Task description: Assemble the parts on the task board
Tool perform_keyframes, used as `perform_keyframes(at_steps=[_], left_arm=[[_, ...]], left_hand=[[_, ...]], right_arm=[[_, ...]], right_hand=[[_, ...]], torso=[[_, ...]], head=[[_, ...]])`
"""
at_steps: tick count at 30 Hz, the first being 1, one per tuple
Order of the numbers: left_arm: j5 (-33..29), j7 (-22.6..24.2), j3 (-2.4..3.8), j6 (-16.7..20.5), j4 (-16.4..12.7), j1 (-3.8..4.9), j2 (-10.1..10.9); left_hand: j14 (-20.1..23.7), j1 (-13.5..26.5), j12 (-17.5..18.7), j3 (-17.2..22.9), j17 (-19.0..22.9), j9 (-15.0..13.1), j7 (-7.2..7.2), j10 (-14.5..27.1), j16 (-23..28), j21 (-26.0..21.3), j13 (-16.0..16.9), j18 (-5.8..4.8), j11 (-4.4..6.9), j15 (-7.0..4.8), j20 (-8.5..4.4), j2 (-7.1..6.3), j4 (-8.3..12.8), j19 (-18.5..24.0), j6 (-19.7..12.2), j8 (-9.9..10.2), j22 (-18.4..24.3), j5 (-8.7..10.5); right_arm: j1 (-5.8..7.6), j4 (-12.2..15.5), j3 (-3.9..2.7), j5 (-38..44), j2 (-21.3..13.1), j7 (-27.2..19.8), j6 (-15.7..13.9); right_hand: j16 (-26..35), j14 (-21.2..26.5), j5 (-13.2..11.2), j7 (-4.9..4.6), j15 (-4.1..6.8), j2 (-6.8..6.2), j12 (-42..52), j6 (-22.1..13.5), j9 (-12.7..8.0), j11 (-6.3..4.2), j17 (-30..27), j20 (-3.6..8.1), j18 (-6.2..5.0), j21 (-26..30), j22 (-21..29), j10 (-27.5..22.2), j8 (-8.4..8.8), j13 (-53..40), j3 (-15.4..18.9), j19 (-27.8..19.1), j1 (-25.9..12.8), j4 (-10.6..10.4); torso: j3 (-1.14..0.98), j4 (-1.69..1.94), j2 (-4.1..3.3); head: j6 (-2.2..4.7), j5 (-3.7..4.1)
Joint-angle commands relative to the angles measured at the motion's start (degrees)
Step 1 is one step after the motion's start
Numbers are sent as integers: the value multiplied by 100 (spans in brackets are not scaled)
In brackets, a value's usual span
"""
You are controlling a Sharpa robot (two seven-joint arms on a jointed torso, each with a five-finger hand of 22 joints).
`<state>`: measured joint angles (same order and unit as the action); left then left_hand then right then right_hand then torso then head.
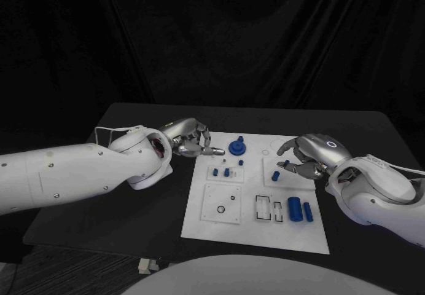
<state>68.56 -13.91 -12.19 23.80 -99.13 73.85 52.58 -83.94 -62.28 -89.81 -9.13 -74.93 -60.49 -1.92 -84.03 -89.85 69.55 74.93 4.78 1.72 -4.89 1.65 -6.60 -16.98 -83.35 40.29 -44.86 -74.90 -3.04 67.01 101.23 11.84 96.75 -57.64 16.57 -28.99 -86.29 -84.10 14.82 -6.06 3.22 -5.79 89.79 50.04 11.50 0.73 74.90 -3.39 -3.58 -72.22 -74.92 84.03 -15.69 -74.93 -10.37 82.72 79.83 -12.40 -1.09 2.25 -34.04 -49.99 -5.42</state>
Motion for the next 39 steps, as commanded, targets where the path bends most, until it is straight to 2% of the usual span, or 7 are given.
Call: perform_keyframes(at_steps=[1,10,16,24,29,35,39], left_arm=[[-27,837,2,346,-58,200,61],[-30,1430,1,-157,447,653,-176],[-7,1543,-1,-641,780,646,-473],[575,1731,-2,-710,925,552,-632],[752,2009,-3,-542,1031,479,-702],[832,2264,-3,-415,1138,368,-779],[854,2408,-3,-256,1152,298,-756]], left_hand=[[-606,-283,-19,150,-1507,-24,29,-597,-15,321,1507,-164,67,-14,-19,206,33,-105,158,-97,-1101,31],[-606,-2200,-19,1089,-1507,1067,45,-597,-15,539,1507,-185,64,-35,-46,902,203,-76,636,1067,-1130,-957],[-606,-2109,-19,1329,-1507,2750,-166,-597,-15,603,1507,-185,-139,169,96,731,65,-19,1387,2705,-1126,-1017],[-606,-2557,247,1675,-1507,3604,-363,-465,-15,422,1365,-145,-256,272,234,508,272,131,1527,3494,-1068,-849],[-390,-2794,1247,1960,-1342,3881,-448,187,294,-120,849,-52,-392,421,342,374,457,586,1651,3684,-925,-851],[1014,-2815,5295,2502,-297,4089,-496,2323,1923,-409,-1826,36,-437,474,419,140,426,1116,1717,3796,-803,-825],[943,-2783,5394,2587,-255,4088,-477,2192,1865,-278,-2057,28,-405,466,419,91,434,1082,1828,3742,-827,-814]], right_arm=[[-12,18,-3,37,-20,-20,-89],[-10,20,-4,-102,-54,-169,-259],[-10,11,-4,-152,-36,-244,-300],[-11,-1,-4,-186,-16,-313,-333],[-11,3,-4,-193,-14,-350,-376],[-9,24,-4,-195,-16,-440,-460],[63,76,-5,-188,-10,-522,-524]], right_hand=[[31,-457,38,-1,-40,7,21,30,-18,30,963,-8,-31,26,-973,597,41,-1507,-8,-16,52,38],[20,-462,-52,-1,-38,22,21,46,-54,26,979,-8,-30,27,-979,597,53,-1507,24,-6,-70,-68],[18,-464,-168,4,-36,23,21,54,-80,24,983,-6,-28,25,-984,597,60,-1507,50,2,-137,-146],[14,-465,-179,5,-35,22,21,55,-82,23,988,-6,-26,17,-986,597,60,-1507,51,6,-139,-151],[14,-465,-180,5,-35,23,21,56,-83,22,988,-6,-27,22,-985,597,60,-1507,51,4,-138,-151],[21,-463,-179,11,-32,26,-26,67,-86,15,978,-4,-29,33,-983,570,56,-1462,40,1,-111,-143],[95,-436,-157,58,12,3,-701,234,-107,-38,886,29,-45,119,-967,195,0,-836,-23,-26,86,-81]], torso=[[-1,1,-3],[0,-1,-2],[-2,-10,9],[1,-4,-22],[-1,3,-18],[2,2,-4],[3,3,1]], head=[[-1,2],[-1,8],[-1,5],[-1,4],[-1,36],[-1,57],[-1,44]])
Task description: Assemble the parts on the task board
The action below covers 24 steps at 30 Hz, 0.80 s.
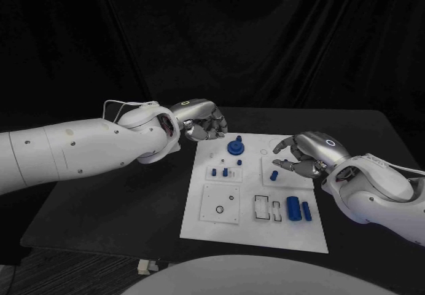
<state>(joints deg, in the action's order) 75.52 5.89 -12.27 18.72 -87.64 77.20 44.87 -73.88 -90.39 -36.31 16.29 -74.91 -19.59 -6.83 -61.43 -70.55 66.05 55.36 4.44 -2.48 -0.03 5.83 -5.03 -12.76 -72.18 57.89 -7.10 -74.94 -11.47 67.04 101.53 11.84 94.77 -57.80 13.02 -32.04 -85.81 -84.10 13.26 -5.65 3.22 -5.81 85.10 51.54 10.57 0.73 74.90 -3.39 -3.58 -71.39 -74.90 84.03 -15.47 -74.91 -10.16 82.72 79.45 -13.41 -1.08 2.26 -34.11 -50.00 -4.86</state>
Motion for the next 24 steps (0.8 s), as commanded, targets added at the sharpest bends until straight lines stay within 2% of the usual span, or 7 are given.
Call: perform_keyframes(at_steps=[1,7,9,10,12,16,24], left_arm=[[161,451,6,260,0,-47,22],[506,545,5,-95,32,-129,-7],[893,575,5,-156,59,-167,-50],[1120,602,5,-155,76,-190,-79],[1458,655,5,-152,115,-226,-144],[1826,661,6,-269,256,-272,-338],[2015,492,7,-530,697,-342,-796]], left_hand=[[-90,45,-9,52,-264,-5,17,-121,-97,98,-92,60,20,-23,0,-70,11,-44,91,-49,-828,27],[747,63,1211,392,825,58,-57,54,1142,-42,-1368,106,-54,29,46,-252,48,179,66,2,-760,61],[1683,74,2097,495,1662,174,-102,1191,2257,-537,-1951,176,-330,247,119,-376,36,659,-194,201,-615,272],[1606,88,2401,474,1835,257,-35,1602,2364,-464,-2217,180,-256,125,108,-442,66,617,-342,309,-635,420],[517,189,2620,294,1968,428,209,1770,2017,280,-2731,76,-24,-123,-9,-435,96,-192,-434,335,-818,571],[-900,264,2663,135,698,654,408,1526,198,1153,-3430,-129,90,-305,-232,-382,120,-1047,-392,338,-1078,554],[-1125,325,2670,-66,269,803,272,1173,-399,1216,-4148,-157,52,-310,-258,-330,157,-1194,79,241,-1102,653]], right_arm=[[85,52,-5,11,14,-172,-223],[248,91,-5,17,78,-207,-269],[271,97,-5,18,96,-230,-290],[279,99,-5,18,102,-240,-294],[289,95,-5,19,107,-263,-305],[297,71,-5,19,101,-320,-367],[241,32,-4,12,90,-441,-498]], right_hand=[[97,-419,3,25,19,3,-411,124,-17,-44,821,36,-52,74,-959,105,-27,-677,-59,-39,157,27],[486,-312,26,57,58,-29,-1640,277,-88,-86,368,76,-124,517,-830,-269,78,383,-137,-179,276,5],[492,-311,28,58,59,-30,-1659,279,-90,-88,361,77,-125,520,-830,-272,81,399,-140,-178,281,6],[493,-314,33,59,63,-32,-1666,283,-95,-92,363,80,-126,533,-826,-261,91,405,-144,-178,289,5],[488,-318,31,60,66,-32,-1629,293,-99,-94,370,82,-122,519,-831,-232,96,374,-143,-168,281,-5],[491,-324,11,64,70,-31,-1569,310,-106,-98,369,87,-120,513,-833,-180,108,326,-132,-156,247,-41],[520,-332,-17,87,93,-15,-1364,364,-117,-130,334,104,-69,268,-908,-31,125,161,-119,-33,210,-103]], torso=[[4,1,6],[12,-6,3],[14,-11,5],[15,-11,6],[14,1,4],[21,37,5],[19,22,-4]], head=[[0,-6],[0,4],[0,-20],[0,-30],[0,-20],[0,9],[0,-42]])
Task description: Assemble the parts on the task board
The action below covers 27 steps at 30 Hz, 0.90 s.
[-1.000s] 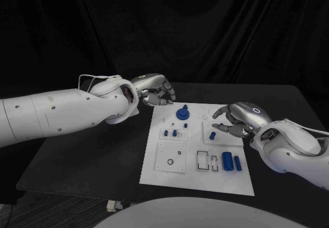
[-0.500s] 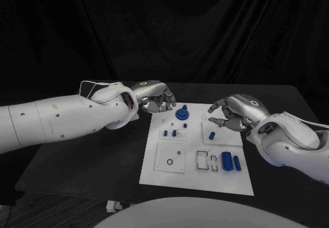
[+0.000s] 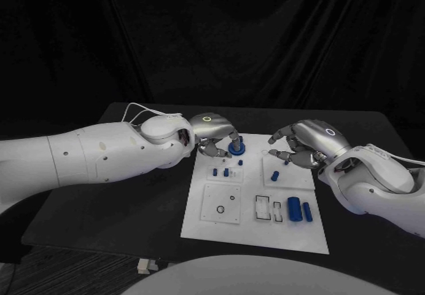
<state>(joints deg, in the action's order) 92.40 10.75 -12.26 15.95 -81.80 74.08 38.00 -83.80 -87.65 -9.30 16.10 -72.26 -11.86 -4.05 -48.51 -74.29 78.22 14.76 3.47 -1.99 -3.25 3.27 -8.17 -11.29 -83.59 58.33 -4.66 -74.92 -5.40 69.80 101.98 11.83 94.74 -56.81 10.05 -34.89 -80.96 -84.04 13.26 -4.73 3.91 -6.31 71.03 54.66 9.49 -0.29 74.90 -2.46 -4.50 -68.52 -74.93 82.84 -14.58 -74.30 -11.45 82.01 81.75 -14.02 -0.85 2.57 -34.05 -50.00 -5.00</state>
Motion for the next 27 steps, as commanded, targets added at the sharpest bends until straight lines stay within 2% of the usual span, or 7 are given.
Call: perform_keyframes(at_steps=[1,6,9,14,27], left_arm=[[335,-12,7,-266,164,-46,-163],[354,-69,8,-246,324,-107,-358],[359,-104,8,-243,398,-145,-454],[364,-154,9,-237,529,-209,-587],[365,-177,10,-53,697,-260,-746]], left_hand=[[-128,43,-39,-56,14,50,11,-157,-25,-13,-130,-57,8,12,-3,-17,16,-50,20,20,-1101,49],[-91,6,-52,-57,80,101,25,-233,13,-70,-233,-46,19,10,-3,-11,44,-29,-22,70,-1086,4],[-69,-8,-67,-54,117,131,81,-286,34,-101,-285,-41,3,15,-1,-16,61,-17,-50,88,-1079,-31],[-61,-12,-76,-46,129,159,163,-323,28,-169,-342,-29,-32,31,9,-12,72,13,-62,92,-1060,-66],[-50,-5,-30,-36,164,228,216,-255,26,-238,-469,-19,-83,65,39,-17,100,37,-168,102,-1044,-148]], right_arm=[[-50,-22,-3,12,-10,-151,-211],[-110,-52,-3,4,-18,-164,-184],[-136,-64,-2,2,-19,-163,-161],[-157,-68,-2,1,-26,-155,-139],[-166,-101,-2,0,-33,-104,-40]], right_hand=[[44,-337,-22,-5,26,33,45,53,-10,-29,323,13,23,-18,-905,93,38,99,13,39,-24,-46],[53,-335,-29,-4,27,31,61,50,-12,-29,312,15,22,-11,-903,103,43,86,16,39,-27,-50],[53,-335,-29,-4,27,31,61,50,-12,-29,312,15,22,-11,-903,103,43,86,16,39,-27,-50],[62,-333,-32,-4,28,30,80,46,-14,-30,300,16,22,-8,-903,113,48,69,17,40,-27,-52],[70,-332,-35,-6,29,29,79,37,-18,-30,291,18,18,13,-898,116,56,71,19,34,-28,-55]], torso=[[-9,-18,-10],[-15,-32,-6],[-22,-41,-7],[-23,-36,-4],[-23,-34,2]], head=[[0,-41],[0,-51],[0,-64],[0,-54],[0,-62]])
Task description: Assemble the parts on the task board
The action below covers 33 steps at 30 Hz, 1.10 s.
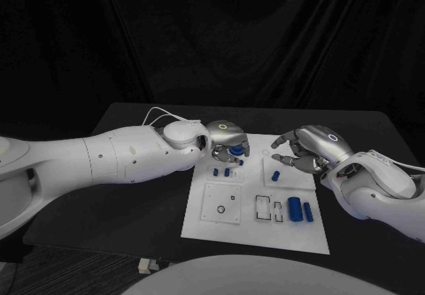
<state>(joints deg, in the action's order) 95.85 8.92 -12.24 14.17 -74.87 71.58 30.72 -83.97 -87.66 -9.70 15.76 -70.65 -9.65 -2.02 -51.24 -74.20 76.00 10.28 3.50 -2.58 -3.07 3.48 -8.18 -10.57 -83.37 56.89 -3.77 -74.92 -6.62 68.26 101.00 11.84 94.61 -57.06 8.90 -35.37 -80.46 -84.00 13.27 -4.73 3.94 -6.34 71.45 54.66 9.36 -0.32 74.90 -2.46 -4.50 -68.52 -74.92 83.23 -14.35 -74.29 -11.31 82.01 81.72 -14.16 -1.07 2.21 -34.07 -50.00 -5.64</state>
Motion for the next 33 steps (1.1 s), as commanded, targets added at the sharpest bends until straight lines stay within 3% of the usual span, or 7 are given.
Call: perform_keyframes(at_steps=[1,9,13,20,33], left_arm=[[20,19,8,157,7,-10,-20],[20,200,9,722,-39,-11,45],[20,231,10,818,-60,-1,67],[20,231,11,641,-26,12,38],[20,268,10,291,175,8,-80]], left_hand=[[-31,1,22,-4,11,14,12,42,20,-21,-41,-21,-28,50,22,-17,31,15,-26,11,-1044,-30],[-95,107,177,-63,-85,124,68,381,-118,-40,-306,-23,-80,81,55,21,26,-7,-171,23,-1047,-128],[-96,94,238,-82,-68,178,115,502,-124,-72,-409,-16,-79,85,59,18,59,-4,-260,28,-1041,-125],[-79,54,310,-108,-17,264,194,653,-107,-132,-539,-7,-66,80,58,34,90,8,-411,25,-1031,-119],[-52,58,-5,-82,3,299,42,115,-141,-227,-597,6,1,43,30,116,148,34,-112,-48,-1025,-35]], right_arm=[[-12,-5,-3,13,-8,13,14],[-14,-18,-3,12,-20,23,30],[-15,-32,-3,12,-21,24,25],[-16,-46,-3,12,-13,14,20],[-46,-49,-3,-2,-12,-17,18]], right_hand=[[20,-335,-35,-5,26,32,37,38,-5,-27,291,18,17,13,-899,77,34,70,5,34,-25,-41],[25,-335,-37,-8,27,30,28,27,-9,-29,284,20,13,34,-894,78,44,78,6,29,-25,-44],[25,-335,-38,-9,28,30,6,25,-11,-30,285,20,13,32,-895,71,46,98,6,30,-25,-46],[28,-335,-40,-10,29,32,-6,19,-13,-31,282,21,14,32,-896,69,52,109,7,32,-29,-50],[57,-344,-55,25,86,28,454,-50,-59,-97,240,69,50,-154,-959,296,143,-281,42,122,-68,-97]], torso=[[0,4,5],[0,5,1],[0,7,2],[2,7,5],[0,3,3]], head=[[0,2],[0,61],[0,60],[0,72],[0,113]])
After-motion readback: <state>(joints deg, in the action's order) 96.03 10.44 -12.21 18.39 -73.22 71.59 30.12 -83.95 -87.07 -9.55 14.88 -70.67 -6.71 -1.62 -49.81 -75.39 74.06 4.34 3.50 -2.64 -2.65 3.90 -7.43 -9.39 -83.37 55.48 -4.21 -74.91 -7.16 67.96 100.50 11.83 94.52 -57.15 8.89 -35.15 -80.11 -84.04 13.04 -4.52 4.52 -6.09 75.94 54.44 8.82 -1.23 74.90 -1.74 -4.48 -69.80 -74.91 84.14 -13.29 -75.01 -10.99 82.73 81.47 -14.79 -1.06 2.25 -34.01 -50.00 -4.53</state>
